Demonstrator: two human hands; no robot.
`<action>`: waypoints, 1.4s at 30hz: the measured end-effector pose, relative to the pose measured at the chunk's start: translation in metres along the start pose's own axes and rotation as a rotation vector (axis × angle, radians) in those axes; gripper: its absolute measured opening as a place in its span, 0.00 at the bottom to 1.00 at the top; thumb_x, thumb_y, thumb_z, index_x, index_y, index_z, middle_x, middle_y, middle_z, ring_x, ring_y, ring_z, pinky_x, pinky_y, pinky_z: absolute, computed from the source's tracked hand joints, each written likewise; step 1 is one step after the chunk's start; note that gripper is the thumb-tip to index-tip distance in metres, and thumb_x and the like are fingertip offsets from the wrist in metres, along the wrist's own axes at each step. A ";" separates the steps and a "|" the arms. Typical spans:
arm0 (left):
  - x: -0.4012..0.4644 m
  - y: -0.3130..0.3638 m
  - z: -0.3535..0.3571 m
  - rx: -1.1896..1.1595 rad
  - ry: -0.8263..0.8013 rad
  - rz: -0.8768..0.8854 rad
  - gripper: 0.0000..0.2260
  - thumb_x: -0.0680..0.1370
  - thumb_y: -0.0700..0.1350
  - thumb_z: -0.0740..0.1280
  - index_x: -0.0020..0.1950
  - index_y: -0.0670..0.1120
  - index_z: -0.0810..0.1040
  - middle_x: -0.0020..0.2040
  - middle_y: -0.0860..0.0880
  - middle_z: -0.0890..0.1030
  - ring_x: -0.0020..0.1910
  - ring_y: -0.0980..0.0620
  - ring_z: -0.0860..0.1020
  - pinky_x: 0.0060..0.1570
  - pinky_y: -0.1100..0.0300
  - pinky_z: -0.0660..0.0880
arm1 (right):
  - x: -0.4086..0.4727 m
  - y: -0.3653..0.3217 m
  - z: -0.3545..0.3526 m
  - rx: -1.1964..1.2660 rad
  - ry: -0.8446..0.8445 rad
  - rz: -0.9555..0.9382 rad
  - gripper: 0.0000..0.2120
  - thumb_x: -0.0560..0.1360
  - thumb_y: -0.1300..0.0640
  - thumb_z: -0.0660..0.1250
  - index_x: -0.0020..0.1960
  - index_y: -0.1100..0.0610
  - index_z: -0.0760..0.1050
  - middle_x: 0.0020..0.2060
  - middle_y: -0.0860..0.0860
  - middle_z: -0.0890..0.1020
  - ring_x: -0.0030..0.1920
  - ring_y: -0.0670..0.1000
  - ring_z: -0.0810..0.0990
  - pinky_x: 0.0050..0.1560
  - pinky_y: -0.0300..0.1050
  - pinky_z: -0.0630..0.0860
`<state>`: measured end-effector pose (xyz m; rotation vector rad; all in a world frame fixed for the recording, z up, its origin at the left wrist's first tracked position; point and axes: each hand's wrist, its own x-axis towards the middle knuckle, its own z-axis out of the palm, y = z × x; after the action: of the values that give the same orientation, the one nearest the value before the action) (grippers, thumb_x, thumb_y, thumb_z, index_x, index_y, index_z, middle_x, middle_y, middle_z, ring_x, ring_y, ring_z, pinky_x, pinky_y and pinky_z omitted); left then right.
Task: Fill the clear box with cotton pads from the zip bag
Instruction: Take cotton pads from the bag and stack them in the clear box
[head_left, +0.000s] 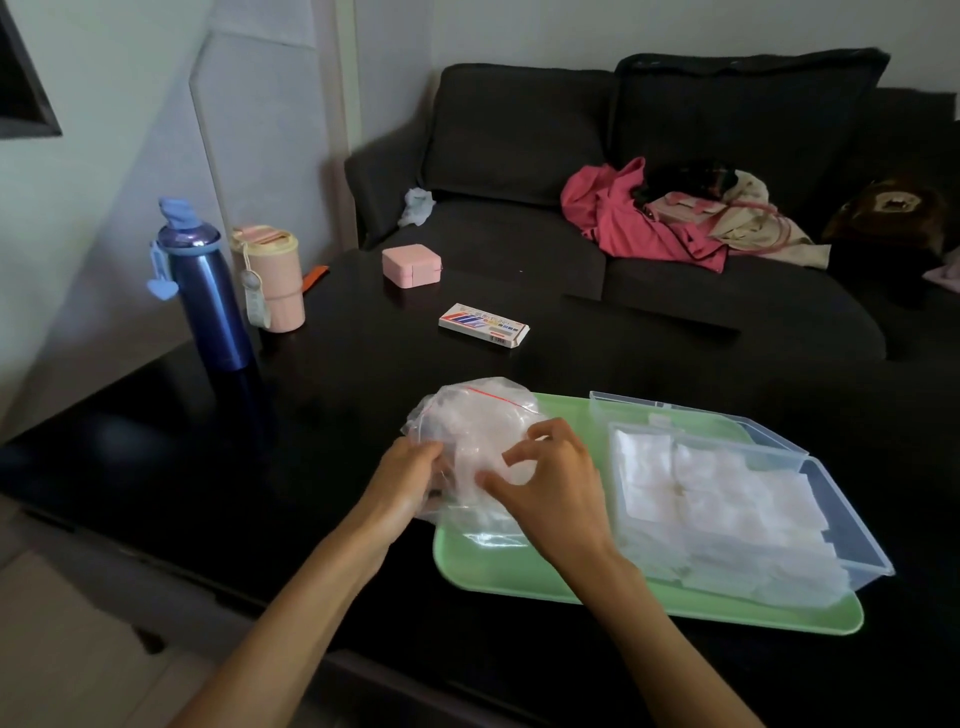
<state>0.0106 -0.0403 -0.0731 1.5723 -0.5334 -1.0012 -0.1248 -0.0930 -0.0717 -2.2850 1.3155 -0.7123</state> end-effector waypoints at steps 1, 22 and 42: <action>0.001 -0.002 -0.002 0.048 0.046 0.047 0.08 0.80 0.40 0.59 0.43 0.45 0.74 0.35 0.46 0.80 0.32 0.51 0.79 0.33 0.55 0.78 | 0.000 0.000 -0.001 0.022 0.024 -0.011 0.14 0.66 0.46 0.75 0.47 0.54 0.82 0.53 0.45 0.71 0.57 0.47 0.70 0.45 0.38 0.65; -0.053 0.043 0.030 0.540 -0.183 0.698 0.13 0.71 0.61 0.64 0.54 0.60 0.77 0.47 0.65 0.79 0.50 0.67 0.74 0.44 0.75 0.66 | -0.002 0.032 -0.089 0.931 -0.363 0.112 0.16 0.64 0.62 0.75 0.52 0.62 0.81 0.47 0.57 0.85 0.48 0.55 0.84 0.48 0.41 0.80; -0.056 0.018 0.112 0.345 -0.419 0.589 0.05 0.74 0.43 0.69 0.47 0.53 0.81 0.42 0.56 0.84 0.43 0.60 0.82 0.44 0.68 0.76 | -0.020 0.100 -0.145 0.759 -0.061 0.167 0.07 0.69 0.60 0.73 0.47 0.56 0.83 0.41 0.49 0.86 0.42 0.46 0.84 0.41 0.36 0.79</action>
<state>-0.1086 -0.0637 -0.0377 1.3604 -1.4308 -0.7989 -0.2882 -0.1363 -0.0199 -1.5577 0.9625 -0.8834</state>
